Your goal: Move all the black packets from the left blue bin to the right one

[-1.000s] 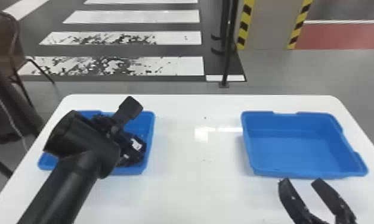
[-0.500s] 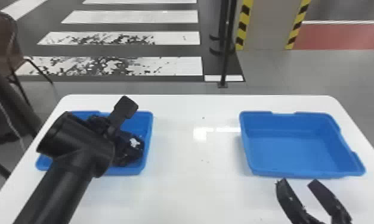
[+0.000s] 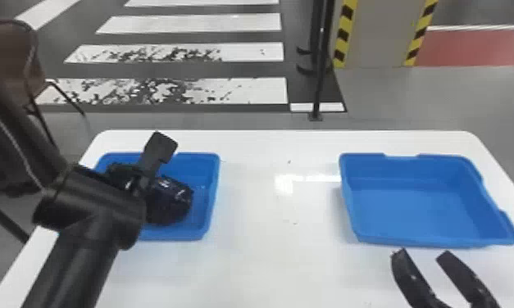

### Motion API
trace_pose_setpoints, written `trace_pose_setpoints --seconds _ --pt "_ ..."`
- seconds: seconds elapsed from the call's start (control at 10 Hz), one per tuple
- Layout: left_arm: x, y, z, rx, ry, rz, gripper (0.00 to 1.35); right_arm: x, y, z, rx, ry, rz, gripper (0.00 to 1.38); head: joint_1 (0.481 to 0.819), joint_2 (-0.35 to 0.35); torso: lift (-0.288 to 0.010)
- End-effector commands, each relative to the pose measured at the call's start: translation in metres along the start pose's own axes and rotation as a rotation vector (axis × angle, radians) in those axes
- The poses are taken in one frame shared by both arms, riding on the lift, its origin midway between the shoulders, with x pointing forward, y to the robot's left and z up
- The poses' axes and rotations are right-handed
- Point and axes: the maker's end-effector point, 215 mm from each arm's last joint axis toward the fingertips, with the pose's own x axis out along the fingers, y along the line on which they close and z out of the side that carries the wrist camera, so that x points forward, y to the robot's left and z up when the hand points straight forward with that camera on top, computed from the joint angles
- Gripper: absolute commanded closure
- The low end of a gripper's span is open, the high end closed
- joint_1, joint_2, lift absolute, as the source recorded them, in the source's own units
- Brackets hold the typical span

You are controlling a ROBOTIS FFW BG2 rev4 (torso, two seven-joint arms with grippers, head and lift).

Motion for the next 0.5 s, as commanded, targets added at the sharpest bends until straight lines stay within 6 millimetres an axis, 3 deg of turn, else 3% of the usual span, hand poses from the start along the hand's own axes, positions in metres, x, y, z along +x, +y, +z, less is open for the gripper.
trace_pose_setpoints --seconds 0.0,0.2,0.4 --pt "-0.039 0.009 0.039 0.004 -0.129 0.038 1.21 0.002 0.006 0.002 0.0 -0.003 0.016 0.17 0.695 0.067 -0.14" --pt "-0.08 0.0 0.061 -0.012 -0.274 0.049 1.21 0.015 0.035 0.007 -0.001 -0.012 0.096 0.17 0.695 0.078 -0.14" --pt "-0.085 -0.023 0.057 -0.036 -0.343 -0.006 1.21 0.023 0.055 -0.002 0.004 0.026 0.169 0.17 0.695 0.101 -0.14"
